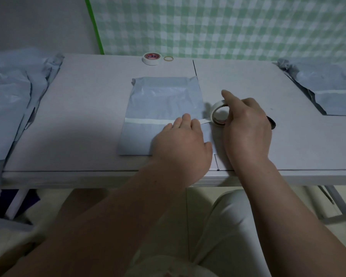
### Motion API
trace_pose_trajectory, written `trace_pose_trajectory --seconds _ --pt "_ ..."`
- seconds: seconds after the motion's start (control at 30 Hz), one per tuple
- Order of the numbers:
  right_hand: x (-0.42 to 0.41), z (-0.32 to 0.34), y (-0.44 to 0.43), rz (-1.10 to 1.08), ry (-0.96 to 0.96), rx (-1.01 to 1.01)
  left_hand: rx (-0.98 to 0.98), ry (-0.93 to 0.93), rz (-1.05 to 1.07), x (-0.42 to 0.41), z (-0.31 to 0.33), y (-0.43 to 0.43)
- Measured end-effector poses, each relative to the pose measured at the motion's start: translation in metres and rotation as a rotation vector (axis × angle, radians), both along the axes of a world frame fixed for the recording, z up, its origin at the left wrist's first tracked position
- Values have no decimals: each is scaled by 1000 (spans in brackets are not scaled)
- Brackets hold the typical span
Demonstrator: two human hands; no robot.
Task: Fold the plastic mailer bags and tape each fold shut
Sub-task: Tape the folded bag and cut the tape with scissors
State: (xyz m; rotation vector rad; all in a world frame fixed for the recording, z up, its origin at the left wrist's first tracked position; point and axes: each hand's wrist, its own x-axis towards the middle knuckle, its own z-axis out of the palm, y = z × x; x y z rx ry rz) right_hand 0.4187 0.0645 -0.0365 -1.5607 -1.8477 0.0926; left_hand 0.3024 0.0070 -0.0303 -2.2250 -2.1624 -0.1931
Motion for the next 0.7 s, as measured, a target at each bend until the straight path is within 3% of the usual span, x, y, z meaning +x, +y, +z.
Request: trace_pose_trajectory --seconds 0.53,0.7 --pt "0 -2 5 68 -13 -3 -85 85 53 13 2 7" --pt "-3 1 4 85 -80 -38 -81 34 60 13 1 4"
